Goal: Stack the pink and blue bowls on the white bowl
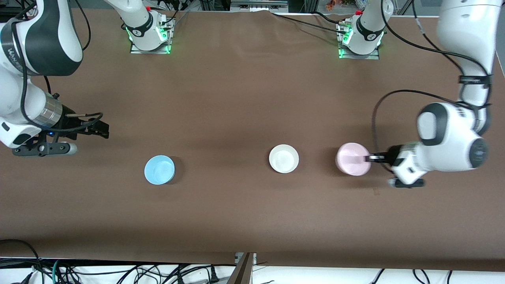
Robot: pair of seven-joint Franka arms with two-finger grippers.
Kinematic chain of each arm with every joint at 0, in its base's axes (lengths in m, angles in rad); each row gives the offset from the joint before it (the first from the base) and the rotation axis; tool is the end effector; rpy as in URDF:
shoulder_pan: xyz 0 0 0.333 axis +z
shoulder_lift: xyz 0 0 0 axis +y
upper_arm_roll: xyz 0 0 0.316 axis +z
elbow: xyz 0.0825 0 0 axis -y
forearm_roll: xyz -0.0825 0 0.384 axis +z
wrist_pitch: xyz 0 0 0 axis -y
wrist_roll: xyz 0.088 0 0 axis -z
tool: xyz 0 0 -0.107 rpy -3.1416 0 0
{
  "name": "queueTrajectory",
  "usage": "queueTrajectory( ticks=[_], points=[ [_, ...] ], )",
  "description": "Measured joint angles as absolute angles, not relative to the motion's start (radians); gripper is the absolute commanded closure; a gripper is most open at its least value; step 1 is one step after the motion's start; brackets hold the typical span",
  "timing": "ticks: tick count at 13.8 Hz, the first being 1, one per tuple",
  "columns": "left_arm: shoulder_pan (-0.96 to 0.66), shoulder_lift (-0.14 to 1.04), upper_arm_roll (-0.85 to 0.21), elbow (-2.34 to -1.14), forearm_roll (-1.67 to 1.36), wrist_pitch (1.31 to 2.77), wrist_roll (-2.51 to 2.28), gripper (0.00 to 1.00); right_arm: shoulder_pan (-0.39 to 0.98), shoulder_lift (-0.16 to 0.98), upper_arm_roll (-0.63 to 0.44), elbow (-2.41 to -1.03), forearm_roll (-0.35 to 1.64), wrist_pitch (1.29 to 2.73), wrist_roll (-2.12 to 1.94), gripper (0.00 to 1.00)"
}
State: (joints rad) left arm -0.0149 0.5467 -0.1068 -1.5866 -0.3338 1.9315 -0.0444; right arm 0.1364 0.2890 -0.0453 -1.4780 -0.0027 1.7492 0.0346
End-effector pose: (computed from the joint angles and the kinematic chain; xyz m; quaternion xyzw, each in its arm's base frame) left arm 0.6641 -0.0950 0.3088 0.9784 0.0408 -0.1131 0.1679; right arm 0.6449 0.0622 0.5101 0.9995 0.0294 -0.0082 0.0083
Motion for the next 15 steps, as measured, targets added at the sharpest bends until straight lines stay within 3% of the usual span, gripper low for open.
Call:
queueTrajectory(
  ticks=[7, 13, 15],
  points=[
    [-0.127, 0.593, -0.281, -1.588, -0.179, 2.118, -0.368, 1.0, 0.137, 0.509, -0.039, -1.484, 0.032, 1.941, 0.019, 0.02],
    [-0.167, 0.678, -0.309, -1.589, -0.096, 2.233, -0.461, 1.0, 0.153, 0.687, -0.028, -1.484, 0.043, 2.133, 0.019, 0.17],
    [-0.171, 0.682, -0.31, -1.589, -0.082, 2.235, -0.463, 1.0, 0.169, 0.717, -0.027, -1.484, 0.053, 2.157, 0.02, 0.29]
  ],
)
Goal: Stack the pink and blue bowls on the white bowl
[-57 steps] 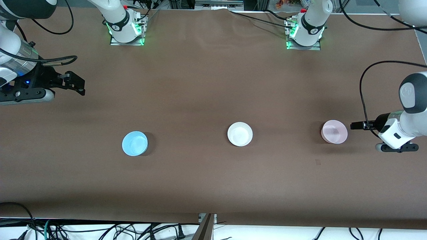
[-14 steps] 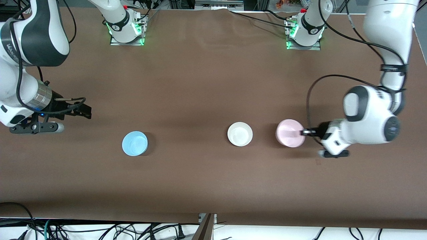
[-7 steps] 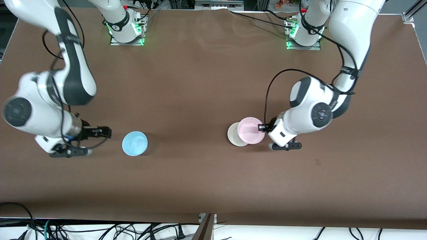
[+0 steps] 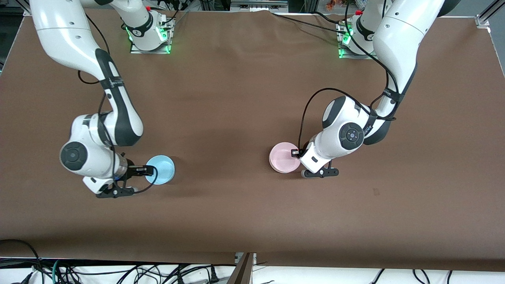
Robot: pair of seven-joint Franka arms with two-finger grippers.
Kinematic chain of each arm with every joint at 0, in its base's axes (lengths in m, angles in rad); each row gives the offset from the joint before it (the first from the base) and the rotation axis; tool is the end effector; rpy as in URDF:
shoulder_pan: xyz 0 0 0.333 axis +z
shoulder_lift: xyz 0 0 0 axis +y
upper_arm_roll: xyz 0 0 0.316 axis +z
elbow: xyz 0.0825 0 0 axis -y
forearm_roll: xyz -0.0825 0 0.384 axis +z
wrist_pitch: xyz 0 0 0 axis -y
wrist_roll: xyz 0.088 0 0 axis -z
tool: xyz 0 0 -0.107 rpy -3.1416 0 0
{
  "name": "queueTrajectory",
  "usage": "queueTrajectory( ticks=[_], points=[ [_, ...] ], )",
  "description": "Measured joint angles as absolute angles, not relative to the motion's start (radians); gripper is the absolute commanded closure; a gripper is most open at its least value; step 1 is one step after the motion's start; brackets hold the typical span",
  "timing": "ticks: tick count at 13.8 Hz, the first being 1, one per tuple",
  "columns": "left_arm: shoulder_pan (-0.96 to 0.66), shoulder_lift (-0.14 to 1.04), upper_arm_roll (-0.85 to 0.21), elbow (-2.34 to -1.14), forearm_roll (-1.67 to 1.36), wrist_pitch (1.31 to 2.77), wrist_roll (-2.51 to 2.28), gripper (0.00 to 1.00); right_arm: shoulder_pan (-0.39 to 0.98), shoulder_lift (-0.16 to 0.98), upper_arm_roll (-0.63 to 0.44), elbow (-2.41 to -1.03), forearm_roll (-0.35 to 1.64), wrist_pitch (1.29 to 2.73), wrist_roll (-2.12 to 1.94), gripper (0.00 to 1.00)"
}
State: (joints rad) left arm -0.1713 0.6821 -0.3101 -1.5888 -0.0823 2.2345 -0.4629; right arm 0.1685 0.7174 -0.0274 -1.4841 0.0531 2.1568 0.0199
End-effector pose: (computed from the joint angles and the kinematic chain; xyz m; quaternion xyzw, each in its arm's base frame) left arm 0.6297 -0.2979 0.2505 0.9905 0.0485 -0.0626 0.1127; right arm 0.7040 0.1054 0.2464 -0.9985 -0.0486 0.0231 0.0109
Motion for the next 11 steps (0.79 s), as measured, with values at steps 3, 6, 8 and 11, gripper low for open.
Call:
queueTrajectory(
  ticks=[3, 6, 8, 11],
  points=[
    [-0.172, 0.683, -0.311, -1.589, -0.081, 2.234, -0.463, 1.0, 0.172, 0.747, -0.028, -1.487, 0.055, 2.169, 0.02, 0.32],
    [-0.173, 0.693, -0.313, -1.59, -0.081, 2.234, -0.463, 1.0, 0.166, 0.755, -0.031, -1.506, 0.055, 2.193, 0.02, 0.7],
    [-0.173, 0.703, -0.313, -1.59, -0.081, 2.234, -0.463, 1.0, 0.165, 0.755, -0.03, -1.519, 0.066, 2.202, 0.02, 0.95],
    [-0.173, 0.711, -0.313, -1.59, -0.081, 2.234, -0.463, 1.0, 0.163, 0.754, -0.031, -1.518, 0.128, 2.204, 0.02, 1.0]
  ],
)
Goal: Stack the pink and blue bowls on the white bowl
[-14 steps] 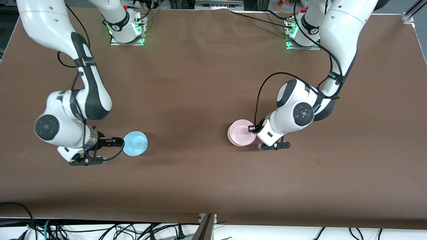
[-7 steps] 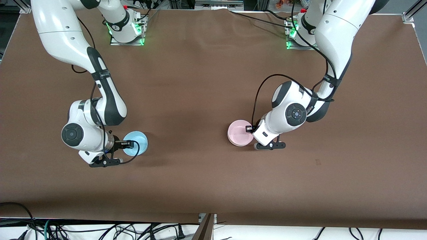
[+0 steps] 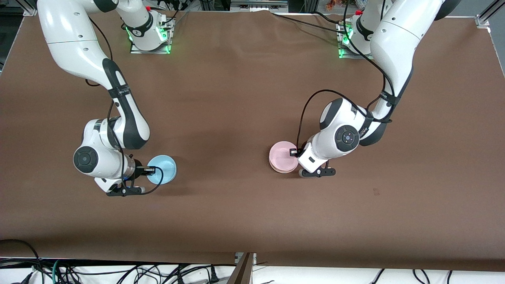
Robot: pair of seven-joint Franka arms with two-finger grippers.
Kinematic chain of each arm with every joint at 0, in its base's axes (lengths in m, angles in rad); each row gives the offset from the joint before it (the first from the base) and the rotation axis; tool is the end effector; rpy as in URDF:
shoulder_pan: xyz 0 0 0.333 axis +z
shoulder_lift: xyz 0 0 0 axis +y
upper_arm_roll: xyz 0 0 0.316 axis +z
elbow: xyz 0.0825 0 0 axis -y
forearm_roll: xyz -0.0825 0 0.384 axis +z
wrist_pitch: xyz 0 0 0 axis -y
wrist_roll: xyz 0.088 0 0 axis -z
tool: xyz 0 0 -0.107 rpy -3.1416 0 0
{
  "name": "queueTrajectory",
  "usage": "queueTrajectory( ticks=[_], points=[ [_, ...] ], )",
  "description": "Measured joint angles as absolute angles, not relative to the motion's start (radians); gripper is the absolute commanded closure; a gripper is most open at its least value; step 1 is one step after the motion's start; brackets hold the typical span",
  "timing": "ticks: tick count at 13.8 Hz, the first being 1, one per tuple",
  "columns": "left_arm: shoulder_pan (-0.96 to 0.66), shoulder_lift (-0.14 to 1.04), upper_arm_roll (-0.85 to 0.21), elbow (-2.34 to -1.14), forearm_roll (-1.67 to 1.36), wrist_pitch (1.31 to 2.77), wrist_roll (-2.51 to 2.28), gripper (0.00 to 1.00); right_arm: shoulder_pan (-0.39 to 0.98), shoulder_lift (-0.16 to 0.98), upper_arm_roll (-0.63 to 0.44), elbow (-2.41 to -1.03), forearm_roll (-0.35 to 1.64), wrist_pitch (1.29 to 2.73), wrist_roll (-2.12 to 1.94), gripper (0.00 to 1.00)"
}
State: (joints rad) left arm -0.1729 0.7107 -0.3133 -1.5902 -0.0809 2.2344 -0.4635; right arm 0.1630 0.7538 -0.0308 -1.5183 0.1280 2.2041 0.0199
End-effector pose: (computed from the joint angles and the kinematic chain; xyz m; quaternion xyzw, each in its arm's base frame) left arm 0.6255 -0.3001 0.2311 0.9898 0.0480 -0.0773 0.1097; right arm 0.6966 0.1003 0.2098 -0.9984 -0.0203 0.0365 0.0369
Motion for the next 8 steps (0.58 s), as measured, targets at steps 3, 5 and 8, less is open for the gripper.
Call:
queueTrajectory(
  ticks=[3, 5, 8],
  points=[
    [-0.173, 0.721, -0.313, -1.59, -0.081, 2.242, -0.464, 1.0, 0.166, 0.743, -0.029, -1.475, 0.152, 2.158, 0.054, 1.0],
    [-0.173, 0.73, -0.313, -1.59, -0.081, 2.266, -0.469, 0.82, 0.185, 0.738, -0.025, -1.401, 0.152, 2.068, 0.118, 1.0],
    [-0.173, 0.733, -0.314, -1.587, -0.081, 2.277, -0.513, 0.0, 0.262, 0.734, -0.021, -1.341, 0.153, 2.025, 0.288, 1.0]
  ],
)
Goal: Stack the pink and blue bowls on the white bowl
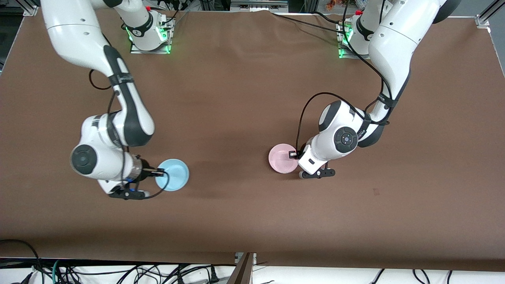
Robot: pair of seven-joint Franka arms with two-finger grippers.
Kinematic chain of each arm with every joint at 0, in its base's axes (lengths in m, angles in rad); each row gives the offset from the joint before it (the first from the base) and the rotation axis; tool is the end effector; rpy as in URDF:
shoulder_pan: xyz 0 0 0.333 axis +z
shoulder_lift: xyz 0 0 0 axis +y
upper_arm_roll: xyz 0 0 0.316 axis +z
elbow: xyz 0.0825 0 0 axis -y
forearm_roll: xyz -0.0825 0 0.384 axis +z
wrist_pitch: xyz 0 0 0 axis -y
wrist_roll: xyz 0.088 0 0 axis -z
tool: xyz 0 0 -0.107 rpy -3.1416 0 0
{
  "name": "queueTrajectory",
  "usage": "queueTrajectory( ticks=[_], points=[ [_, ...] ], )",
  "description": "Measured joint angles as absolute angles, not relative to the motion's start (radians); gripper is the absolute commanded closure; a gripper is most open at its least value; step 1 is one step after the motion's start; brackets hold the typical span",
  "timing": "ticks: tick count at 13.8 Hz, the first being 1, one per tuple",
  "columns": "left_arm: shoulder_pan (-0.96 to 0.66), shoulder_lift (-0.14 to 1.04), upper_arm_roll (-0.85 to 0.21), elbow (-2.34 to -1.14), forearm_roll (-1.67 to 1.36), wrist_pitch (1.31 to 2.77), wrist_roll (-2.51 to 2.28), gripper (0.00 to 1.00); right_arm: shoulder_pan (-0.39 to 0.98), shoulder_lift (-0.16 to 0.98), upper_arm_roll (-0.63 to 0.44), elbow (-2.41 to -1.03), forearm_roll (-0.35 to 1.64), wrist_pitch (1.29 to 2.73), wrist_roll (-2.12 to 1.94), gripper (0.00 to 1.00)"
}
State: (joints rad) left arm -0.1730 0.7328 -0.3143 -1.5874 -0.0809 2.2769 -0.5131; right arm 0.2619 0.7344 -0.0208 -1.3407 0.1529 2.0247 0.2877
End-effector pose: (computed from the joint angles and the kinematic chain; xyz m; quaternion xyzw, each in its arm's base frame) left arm 0.6285 -0.3012 0.2211 0.9879 0.0764 -0.0704 0.1149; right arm 0.7078 0.1865 0.2882 -0.9963 0.0559 0.0400 0.0521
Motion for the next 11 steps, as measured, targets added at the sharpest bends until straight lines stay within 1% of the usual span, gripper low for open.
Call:
queueTrajectory(
  ticks=[3, 5, 7, 9, 11],
  points=[
    [-0.167, 0.722, -0.314, -1.568, -0.081, 2.275, -0.528, 0.0, 0.36, 0.734, -0.019, -1.312, 0.153, 2.027, 0.466, 1.0],
    [-0.157, 0.687, -0.313, -1.552, -0.081, 2.237, -0.529, 0.0, 0.404, 0.735, -0.019, -1.295, 0.153, 2.028, 0.551, 1.0],
    [-0.132, 0.618, -0.306, -1.541, -0.08, 2.153, -0.53, 0.0, 0.431, 0.735, -0.015, -1.279, 0.167, 2.03, 0.623, 1.0],
    [-0.096, 0.526, -0.281, -1.536, -0.078, 2.032, -0.53, 0.0, 0.475, 0.737, -0.007, -1.265, 0.175, 2.052, 0.742, 1.0],
    [-0.077, 0.434, -0.212, -1.536, -0.074, 1.903, -0.53, 0.0, 0.539, 0.745, 0.001, -1.263, 0.177, 2.101, 0.88, 1.0]
  ],
)
